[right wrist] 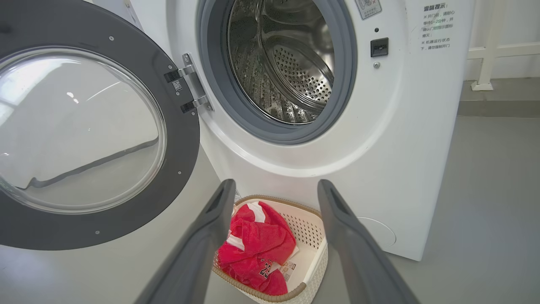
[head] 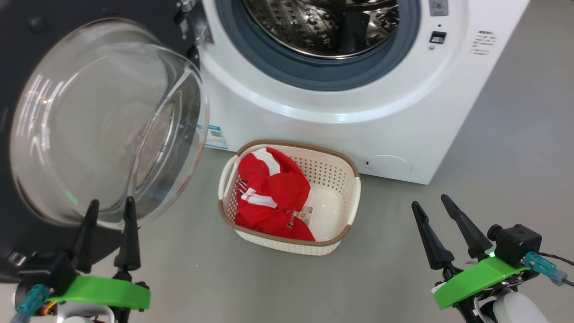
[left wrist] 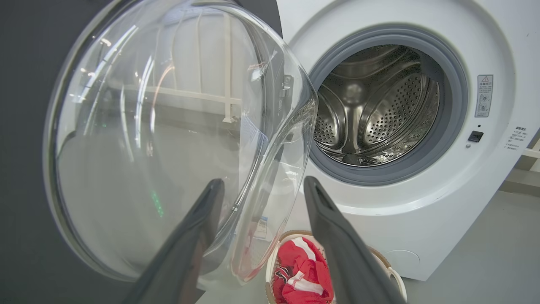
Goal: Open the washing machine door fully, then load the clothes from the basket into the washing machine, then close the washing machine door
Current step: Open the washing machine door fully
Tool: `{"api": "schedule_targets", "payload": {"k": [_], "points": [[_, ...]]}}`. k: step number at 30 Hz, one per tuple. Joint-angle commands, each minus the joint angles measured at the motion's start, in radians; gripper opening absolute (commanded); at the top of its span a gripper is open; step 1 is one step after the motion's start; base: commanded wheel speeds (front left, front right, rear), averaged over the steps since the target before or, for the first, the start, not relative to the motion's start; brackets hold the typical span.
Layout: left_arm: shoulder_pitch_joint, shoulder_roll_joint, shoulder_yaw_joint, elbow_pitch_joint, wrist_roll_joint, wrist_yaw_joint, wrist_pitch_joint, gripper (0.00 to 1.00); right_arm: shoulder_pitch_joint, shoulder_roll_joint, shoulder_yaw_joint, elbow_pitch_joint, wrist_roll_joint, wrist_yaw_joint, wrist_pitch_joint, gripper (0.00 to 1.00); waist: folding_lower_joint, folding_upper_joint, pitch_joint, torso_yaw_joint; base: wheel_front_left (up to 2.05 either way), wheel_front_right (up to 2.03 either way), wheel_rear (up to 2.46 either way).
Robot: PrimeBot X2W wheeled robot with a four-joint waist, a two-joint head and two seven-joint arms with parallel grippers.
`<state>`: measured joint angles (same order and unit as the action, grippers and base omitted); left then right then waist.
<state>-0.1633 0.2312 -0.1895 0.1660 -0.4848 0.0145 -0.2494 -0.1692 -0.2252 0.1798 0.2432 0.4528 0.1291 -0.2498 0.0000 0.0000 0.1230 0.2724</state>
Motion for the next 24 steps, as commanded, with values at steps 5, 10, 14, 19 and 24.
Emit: {"api": "schedule_targets", "payload": {"k": [5, 10, 14, 19, 24], "points": [[-0.002, 0.017, 0.023, -0.042, 0.015, 0.005, -0.012, 1.00, -0.012, -0.007, 0.019, -0.029, 0.015, 0.002, -0.012, 1.00, 0.0000, 0.0000, -0.005, -0.048, 0.00, 0.00, 0.00], [0.000, 0.005, 0.009, -0.041, 0.015, 0.000, -0.012, 1.00, -0.013, -0.010, 0.017, -0.031, 0.015, 0.002, -0.012, 1.00, 0.0000, 0.0000, -0.004, -0.080, 0.00, 0.00, 0.00], [0.001, -0.006, -0.002, -0.039, 0.014, -0.006, -0.012, 1.00, -0.015, -0.009, 0.018, -0.032, 0.014, 0.002, -0.012, 1.00, 0.0000, 0.0000, -0.004, -0.108, 0.00, 0.00, 0.00], [0.005, -0.019, -0.004, -0.036, 0.020, -0.009, -0.012, 1.00, -0.016, -0.007, 0.009, -0.034, 0.012, 0.002, -0.012, 1.00, 0.0000, 0.0000, -0.002, -0.148, 0.00, 0.00, 0.00], [0.012, -0.036, 0.006, -0.036, 0.028, -0.021, -0.012, 1.00, -0.017, -0.009, 0.007, -0.039, 0.009, 0.002, -0.012, 1.00, 0.0000, 0.0000, 0.002, -0.178, 0.00, 0.00, 0.00]]}}
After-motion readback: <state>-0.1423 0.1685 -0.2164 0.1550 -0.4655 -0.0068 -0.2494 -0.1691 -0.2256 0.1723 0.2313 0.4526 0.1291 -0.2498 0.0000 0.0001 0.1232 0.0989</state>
